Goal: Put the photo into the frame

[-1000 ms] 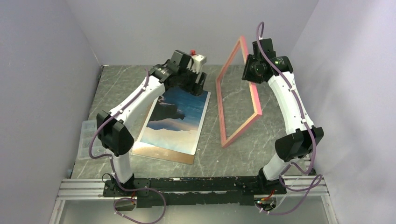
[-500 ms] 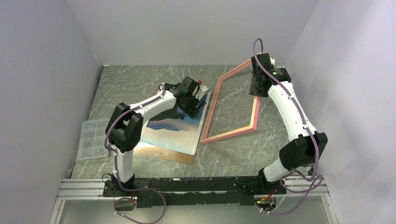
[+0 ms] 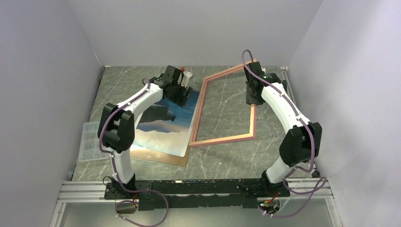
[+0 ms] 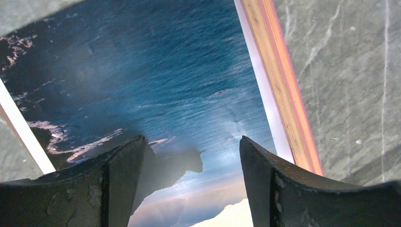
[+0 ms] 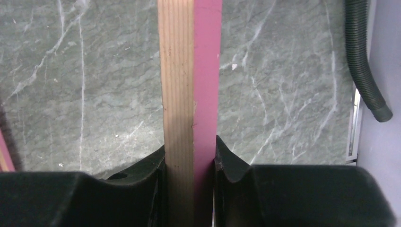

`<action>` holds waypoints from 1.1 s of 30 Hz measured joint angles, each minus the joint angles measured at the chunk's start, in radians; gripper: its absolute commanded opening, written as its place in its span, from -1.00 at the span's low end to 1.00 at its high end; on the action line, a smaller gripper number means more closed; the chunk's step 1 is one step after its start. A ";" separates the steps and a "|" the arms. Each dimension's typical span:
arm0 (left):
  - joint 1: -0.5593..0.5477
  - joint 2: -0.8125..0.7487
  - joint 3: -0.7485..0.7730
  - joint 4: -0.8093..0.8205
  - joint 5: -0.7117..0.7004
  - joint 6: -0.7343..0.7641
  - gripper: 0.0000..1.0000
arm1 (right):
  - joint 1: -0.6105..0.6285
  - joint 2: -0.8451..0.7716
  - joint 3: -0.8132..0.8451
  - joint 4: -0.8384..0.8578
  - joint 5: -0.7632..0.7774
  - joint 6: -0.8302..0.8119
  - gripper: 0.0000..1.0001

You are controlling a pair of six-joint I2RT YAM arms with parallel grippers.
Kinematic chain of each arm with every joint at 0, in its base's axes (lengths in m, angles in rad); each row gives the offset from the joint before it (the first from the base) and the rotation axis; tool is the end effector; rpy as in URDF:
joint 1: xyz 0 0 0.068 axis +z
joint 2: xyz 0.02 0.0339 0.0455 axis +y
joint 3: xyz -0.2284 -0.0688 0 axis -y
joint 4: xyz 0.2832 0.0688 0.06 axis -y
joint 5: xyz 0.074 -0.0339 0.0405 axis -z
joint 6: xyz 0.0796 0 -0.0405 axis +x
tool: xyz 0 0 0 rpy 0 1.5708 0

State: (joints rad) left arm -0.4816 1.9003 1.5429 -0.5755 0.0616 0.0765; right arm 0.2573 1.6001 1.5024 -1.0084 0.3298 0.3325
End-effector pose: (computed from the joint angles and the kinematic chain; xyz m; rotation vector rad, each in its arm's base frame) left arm 0.4157 -0.2228 0.1635 0.7182 2.4135 -0.2433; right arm 0.3753 0.0721 0.2404 0.1997 2.5895 -0.2347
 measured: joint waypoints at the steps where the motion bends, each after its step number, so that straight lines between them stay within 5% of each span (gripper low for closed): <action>1: 0.012 -0.006 -0.001 0.000 0.000 0.001 0.57 | 0.004 0.013 0.000 0.006 -0.002 0.000 -0.57; 9: 0.059 -0.030 -0.051 0.011 0.017 0.018 0.59 | 0.014 0.083 -0.010 0.028 0.027 -0.003 -0.43; 33: -0.029 0.051 -0.220 0.179 0.009 0.153 0.35 | -0.008 0.183 -0.233 0.128 0.136 0.123 -0.43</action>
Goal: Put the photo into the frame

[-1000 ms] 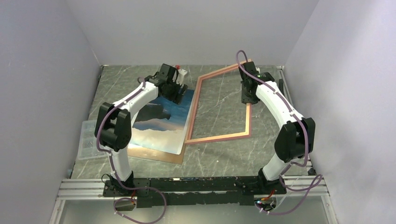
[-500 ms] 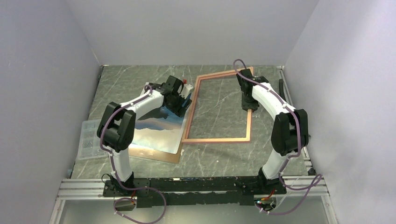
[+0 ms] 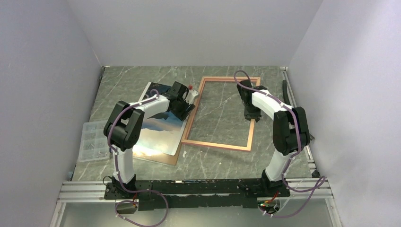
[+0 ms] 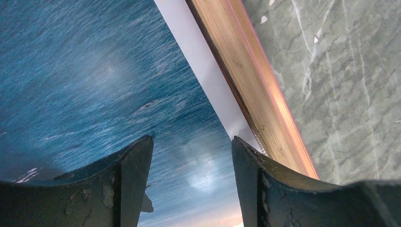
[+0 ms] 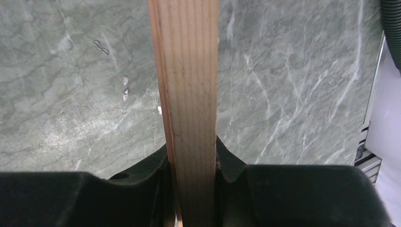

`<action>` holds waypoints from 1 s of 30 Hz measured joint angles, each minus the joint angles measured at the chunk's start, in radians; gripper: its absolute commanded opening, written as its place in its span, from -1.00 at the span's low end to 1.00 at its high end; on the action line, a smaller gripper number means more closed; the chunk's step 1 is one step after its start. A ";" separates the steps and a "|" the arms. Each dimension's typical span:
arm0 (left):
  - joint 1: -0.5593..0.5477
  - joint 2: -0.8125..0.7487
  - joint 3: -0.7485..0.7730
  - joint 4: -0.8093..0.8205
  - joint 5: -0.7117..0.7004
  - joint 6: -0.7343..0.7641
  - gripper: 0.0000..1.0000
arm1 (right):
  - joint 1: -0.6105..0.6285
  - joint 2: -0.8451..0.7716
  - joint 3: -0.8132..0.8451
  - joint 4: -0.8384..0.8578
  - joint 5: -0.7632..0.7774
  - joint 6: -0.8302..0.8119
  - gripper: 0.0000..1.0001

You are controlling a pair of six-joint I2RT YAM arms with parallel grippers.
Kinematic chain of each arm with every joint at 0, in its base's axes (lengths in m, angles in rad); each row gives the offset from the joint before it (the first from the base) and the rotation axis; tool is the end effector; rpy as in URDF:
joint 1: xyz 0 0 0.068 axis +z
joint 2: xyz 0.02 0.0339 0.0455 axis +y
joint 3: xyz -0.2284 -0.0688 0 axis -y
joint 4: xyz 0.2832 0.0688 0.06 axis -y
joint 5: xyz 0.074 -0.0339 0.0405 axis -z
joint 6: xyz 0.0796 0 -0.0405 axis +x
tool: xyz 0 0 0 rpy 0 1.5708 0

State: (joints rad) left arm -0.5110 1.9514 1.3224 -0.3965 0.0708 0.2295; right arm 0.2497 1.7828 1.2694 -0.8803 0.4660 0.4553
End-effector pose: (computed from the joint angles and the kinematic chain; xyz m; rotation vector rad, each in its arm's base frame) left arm 0.3886 -0.2244 0.0763 0.9666 2.4189 -0.1935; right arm 0.3672 0.0567 0.1071 0.3421 2.7481 -0.5318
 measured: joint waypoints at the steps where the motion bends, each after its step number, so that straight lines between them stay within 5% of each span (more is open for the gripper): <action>1: -0.006 0.001 0.000 0.007 -0.009 0.004 0.35 | 0.000 0.000 -0.008 0.007 0.000 0.004 -0.43; 8: -0.053 0.002 -0.006 0.040 -0.056 0.028 0.35 | -0.004 0.010 -0.039 0.040 0.000 0.011 -0.40; 12: -0.068 -0.009 -0.029 0.069 -0.088 0.051 0.35 | -0.006 0.036 -0.066 0.063 0.003 0.033 0.03; 30: -0.044 -0.021 -0.010 0.020 -0.115 0.061 0.47 | 0.000 0.043 -0.077 0.058 0.017 0.105 0.62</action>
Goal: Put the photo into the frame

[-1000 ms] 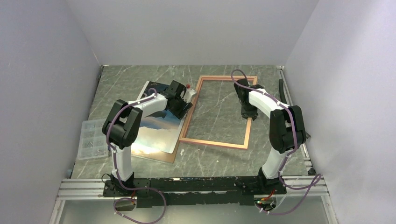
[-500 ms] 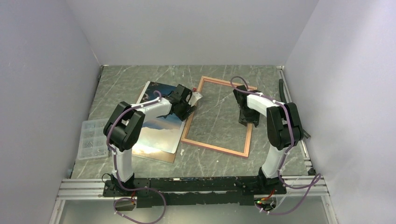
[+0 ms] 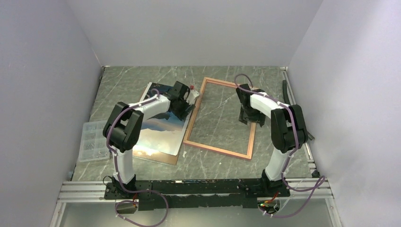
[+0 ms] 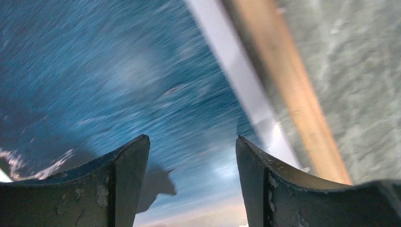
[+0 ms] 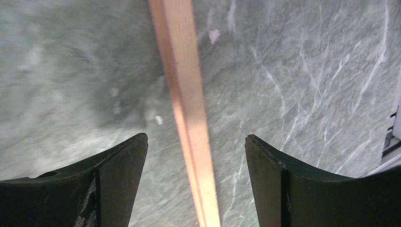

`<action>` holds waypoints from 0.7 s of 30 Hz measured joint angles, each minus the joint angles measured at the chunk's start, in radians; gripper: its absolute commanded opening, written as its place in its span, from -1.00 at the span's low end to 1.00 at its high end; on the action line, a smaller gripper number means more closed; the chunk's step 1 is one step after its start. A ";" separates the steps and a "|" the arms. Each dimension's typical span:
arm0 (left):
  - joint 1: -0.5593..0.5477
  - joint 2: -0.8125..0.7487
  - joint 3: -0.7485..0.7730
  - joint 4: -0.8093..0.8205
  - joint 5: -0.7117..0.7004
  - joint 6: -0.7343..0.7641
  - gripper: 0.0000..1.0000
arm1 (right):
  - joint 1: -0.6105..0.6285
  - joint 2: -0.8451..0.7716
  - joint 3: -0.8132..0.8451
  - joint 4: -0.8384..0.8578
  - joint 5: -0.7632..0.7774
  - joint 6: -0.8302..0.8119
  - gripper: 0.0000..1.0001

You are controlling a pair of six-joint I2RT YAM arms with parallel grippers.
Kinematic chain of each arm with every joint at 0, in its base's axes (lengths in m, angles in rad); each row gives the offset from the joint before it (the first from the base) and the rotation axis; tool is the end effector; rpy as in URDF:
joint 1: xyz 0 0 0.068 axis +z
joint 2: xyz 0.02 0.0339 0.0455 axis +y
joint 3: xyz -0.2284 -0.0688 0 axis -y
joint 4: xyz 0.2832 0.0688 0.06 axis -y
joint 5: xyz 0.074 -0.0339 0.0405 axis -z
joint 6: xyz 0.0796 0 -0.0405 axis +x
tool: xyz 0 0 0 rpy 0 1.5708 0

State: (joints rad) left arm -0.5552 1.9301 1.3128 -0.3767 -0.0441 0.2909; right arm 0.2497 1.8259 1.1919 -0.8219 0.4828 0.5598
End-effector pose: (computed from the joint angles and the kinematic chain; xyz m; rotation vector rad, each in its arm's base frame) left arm 0.3840 -0.2341 0.0836 1.0373 2.3447 -0.0442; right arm 0.3559 0.0526 0.0715 0.4703 2.7529 -0.5687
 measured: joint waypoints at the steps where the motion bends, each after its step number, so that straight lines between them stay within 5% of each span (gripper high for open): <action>1: 0.024 0.000 0.019 -0.034 0.008 -0.006 0.49 | 0.008 -0.008 0.019 -0.005 -0.003 0.011 0.61; 5: 0.156 -0.012 0.129 -0.139 0.047 -0.035 0.58 | 0.100 -0.011 0.145 -0.023 -0.021 0.051 0.68; 9: 0.297 -0.085 0.219 -0.224 0.082 -0.068 0.88 | 0.246 0.060 0.370 -0.001 -0.054 0.074 0.67; 16: 0.483 -0.243 0.251 -0.330 0.129 -0.088 0.89 | 0.387 0.361 0.717 0.043 -0.207 0.087 0.53; 21: 0.576 -0.290 0.176 -0.385 0.152 -0.061 0.89 | 0.396 0.475 0.759 0.048 -0.307 0.087 0.28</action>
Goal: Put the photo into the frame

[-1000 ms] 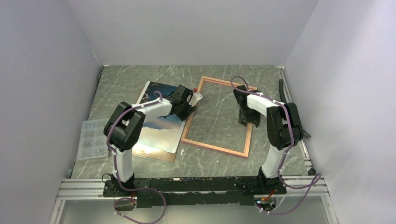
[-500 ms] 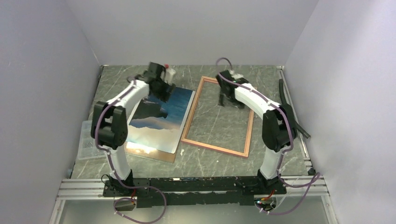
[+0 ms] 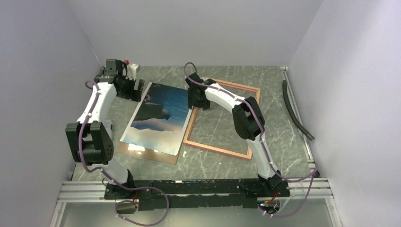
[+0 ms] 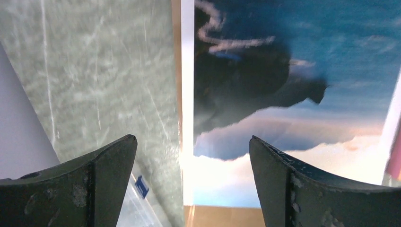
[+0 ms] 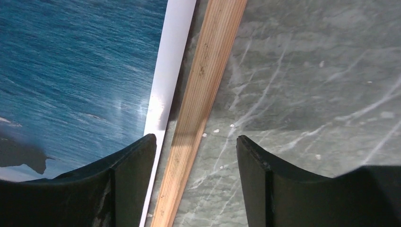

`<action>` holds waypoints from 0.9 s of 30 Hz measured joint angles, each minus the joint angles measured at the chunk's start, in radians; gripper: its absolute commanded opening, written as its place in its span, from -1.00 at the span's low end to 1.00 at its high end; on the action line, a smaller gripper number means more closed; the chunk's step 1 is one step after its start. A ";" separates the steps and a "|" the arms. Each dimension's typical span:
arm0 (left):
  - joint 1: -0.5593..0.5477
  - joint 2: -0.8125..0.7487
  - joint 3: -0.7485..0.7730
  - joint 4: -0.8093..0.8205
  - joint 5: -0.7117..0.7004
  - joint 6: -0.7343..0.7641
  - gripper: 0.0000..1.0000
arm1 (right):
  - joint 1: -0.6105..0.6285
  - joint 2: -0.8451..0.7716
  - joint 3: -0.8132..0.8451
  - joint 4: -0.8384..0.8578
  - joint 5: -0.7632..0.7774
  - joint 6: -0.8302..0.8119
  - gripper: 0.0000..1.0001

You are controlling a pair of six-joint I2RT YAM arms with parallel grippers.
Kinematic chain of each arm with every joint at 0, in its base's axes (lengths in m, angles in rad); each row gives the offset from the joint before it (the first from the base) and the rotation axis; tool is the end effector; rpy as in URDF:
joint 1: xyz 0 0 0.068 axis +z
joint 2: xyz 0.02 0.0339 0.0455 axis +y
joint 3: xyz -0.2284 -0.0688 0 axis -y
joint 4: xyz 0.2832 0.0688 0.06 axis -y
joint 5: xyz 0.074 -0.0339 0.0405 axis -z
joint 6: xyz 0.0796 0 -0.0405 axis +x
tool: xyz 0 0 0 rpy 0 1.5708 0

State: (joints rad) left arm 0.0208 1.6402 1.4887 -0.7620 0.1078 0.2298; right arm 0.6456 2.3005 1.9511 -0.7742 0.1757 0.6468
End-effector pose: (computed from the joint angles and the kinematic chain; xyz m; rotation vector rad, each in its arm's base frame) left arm 0.4185 0.0001 0.2367 0.3037 2.4583 -0.0270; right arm 0.4275 0.3046 0.1058 0.0552 2.6753 0.1782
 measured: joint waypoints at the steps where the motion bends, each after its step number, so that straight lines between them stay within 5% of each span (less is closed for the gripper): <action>1: 0.016 -0.003 -0.020 -0.011 0.004 0.013 0.89 | 0.000 0.008 0.000 0.000 -0.009 0.000 0.25; 11: 0.097 -0.016 -0.149 -0.064 0.027 0.128 0.89 | 0.011 -0.013 -0.106 0.081 -0.065 -0.045 -0.12; 20: 0.169 0.038 -0.193 -0.016 0.027 0.174 0.88 | 0.016 -0.143 -0.319 0.142 -0.080 -0.129 -0.13; 24: 0.169 0.066 -0.193 0.009 0.026 0.174 0.76 | 0.019 -0.160 -0.345 0.145 -0.083 -0.140 -0.11; 27: 0.171 0.077 -0.193 0.028 0.023 0.166 0.71 | 0.026 -0.160 -0.345 0.145 -0.085 -0.147 0.26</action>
State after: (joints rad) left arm 0.1917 1.7172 1.2961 -0.7338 0.1307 0.3954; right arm 0.6720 2.1403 1.6062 -0.6289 0.0902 0.4995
